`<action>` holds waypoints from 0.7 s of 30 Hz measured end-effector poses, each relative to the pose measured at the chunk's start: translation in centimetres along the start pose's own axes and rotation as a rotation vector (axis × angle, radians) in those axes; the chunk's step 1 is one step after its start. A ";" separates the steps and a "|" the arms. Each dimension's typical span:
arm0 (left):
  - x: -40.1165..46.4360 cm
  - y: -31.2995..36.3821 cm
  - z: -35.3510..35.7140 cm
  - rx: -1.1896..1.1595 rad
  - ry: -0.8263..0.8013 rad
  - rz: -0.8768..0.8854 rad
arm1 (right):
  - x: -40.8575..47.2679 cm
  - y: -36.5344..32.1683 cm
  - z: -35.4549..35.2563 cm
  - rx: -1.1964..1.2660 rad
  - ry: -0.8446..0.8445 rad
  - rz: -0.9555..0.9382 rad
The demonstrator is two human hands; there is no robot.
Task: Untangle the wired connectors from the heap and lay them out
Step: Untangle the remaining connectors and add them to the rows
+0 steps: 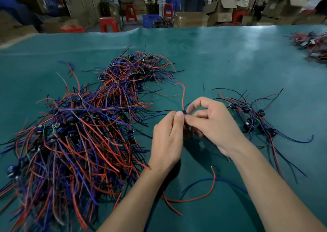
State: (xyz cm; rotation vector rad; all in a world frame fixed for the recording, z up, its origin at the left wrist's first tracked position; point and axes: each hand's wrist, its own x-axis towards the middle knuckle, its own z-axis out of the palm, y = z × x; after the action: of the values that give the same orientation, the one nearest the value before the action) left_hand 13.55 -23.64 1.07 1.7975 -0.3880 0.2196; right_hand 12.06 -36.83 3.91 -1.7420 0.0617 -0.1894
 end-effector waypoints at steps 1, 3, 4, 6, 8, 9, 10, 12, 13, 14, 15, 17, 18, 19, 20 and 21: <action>0.0 0.1 0.0 0.001 0.004 -0.001 | 0.1 0.1 -0.1 0.036 0.003 0.032; 0.0 0.2 0.0 0.006 0.023 -0.019 | 0.2 0.2 -0.3 0.053 0.026 0.078; -0.1 0.2 0.0 -0.001 0.023 -0.032 | 0.2 0.3 -0.3 0.027 0.043 0.081; -0.1 0.1 -0.1 -0.039 0.007 -0.042 | 0.3 0.4 -0.2 -0.040 0.078 0.063; -0.2 0.2 -0.2 -0.082 -0.005 -0.042 | 0.3 0.3 -0.2 -0.026 0.076 0.070; -0.2 0.3 -0.2 -0.099 -0.009 -0.041 | 0.3 0.1 -0.2 0.054 0.041 0.089; -0.2 0.5 -0.2 -0.111 -0.020 -0.042 | 0.3 0.0 -0.1 0.166 -0.010 0.115; -0.2 0.7 -0.2 -0.117 -0.040 -0.060 | 0.2 -0.2 0.0 0.330 -0.085 0.153; -0.2 0.7 -0.1 -0.123 -0.039 -0.074 | 0.1 -0.3 -0.1 0.357 -0.098 0.153; -0.2 0.6 -0.1 -0.129 -0.035 -0.083 | 0.2 -0.2 -0.1 0.369 -0.096 0.147; -0.2 0.6 -0.1 -0.126 -0.034 -0.087 | 0.2 -0.3 -0.1 0.379 -0.083 0.147; -0.1 0.5 -0.1 -0.105 -0.051 -0.078 | 0.3 -0.4 -0.1 0.413 -0.034 0.156; -0.1 0.5 0.0 -0.095 -0.057 -0.072 | 0.4 -0.3 -0.1 0.427 -0.010 0.157; -0.1 0.3 0.0 -0.083 -0.053 -0.068 | 0.4 -0.3 -0.2 0.431 0.006 0.156; -0.1 0.2 0.1 -0.073 -0.037 -0.063 | 0.4 -0.2 -0.2 0.421 0.011 0.147; 0.0 0.1 0.1 -0.071 -0.015 -0.056 | 0.4 -0.3 -0.1 0.412 0.016 0.138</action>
State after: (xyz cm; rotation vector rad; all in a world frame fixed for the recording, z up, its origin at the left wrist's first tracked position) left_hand 13.49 -23.73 1.12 1.7387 -0.3510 0.1513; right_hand 12.41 -36.89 4.23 -1.3202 0.1442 -0.1052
